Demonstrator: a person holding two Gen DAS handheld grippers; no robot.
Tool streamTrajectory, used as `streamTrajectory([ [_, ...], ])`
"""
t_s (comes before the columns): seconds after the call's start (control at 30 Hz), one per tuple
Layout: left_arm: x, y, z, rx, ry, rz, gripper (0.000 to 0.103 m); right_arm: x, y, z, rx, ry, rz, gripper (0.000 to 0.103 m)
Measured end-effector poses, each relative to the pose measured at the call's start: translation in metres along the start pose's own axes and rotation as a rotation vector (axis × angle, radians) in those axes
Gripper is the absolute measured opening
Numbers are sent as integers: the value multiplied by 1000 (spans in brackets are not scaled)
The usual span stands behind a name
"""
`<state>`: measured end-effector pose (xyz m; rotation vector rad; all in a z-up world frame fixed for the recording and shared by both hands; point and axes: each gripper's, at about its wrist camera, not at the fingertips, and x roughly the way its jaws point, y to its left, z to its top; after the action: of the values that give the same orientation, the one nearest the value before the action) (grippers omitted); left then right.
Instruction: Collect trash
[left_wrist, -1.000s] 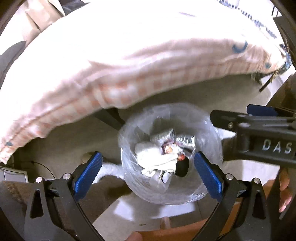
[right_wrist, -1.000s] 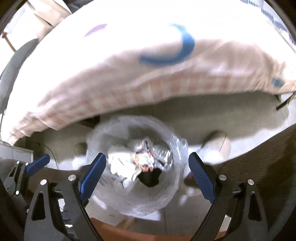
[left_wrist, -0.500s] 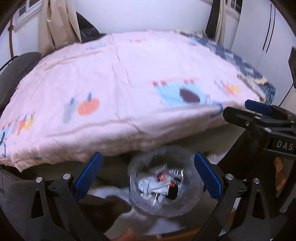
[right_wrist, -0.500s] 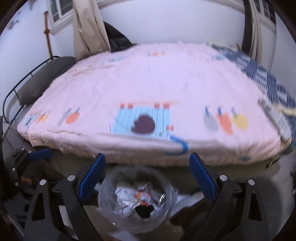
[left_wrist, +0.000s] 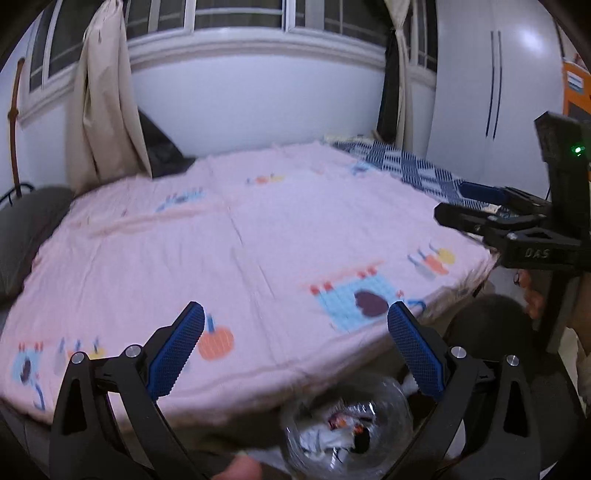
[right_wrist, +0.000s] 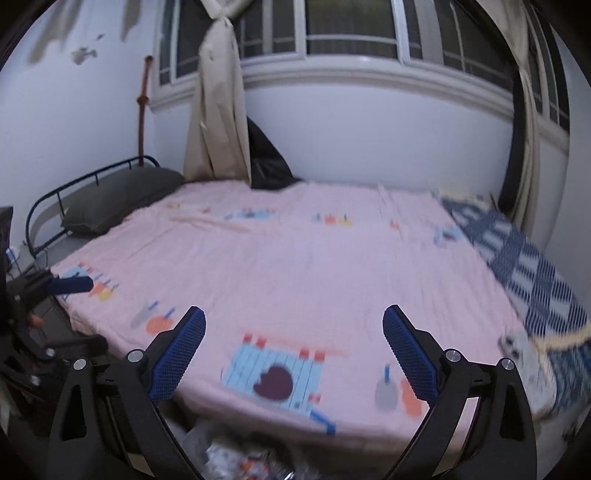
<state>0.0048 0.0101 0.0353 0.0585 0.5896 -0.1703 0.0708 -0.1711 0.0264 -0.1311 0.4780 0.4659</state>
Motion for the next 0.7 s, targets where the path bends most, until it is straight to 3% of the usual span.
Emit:
streamTrajectory([
  [0.13,0,9,12,10,-74,24,97,8,-4,14,-27,-44,42,94],
  [0.37,14,33,31,12,-117,47,97,26,-6,31,-58,-81,94,95],
  [0.7,35,48,41,22,-81,-89,97,51,-4,34,-48,-70,154,95],
])
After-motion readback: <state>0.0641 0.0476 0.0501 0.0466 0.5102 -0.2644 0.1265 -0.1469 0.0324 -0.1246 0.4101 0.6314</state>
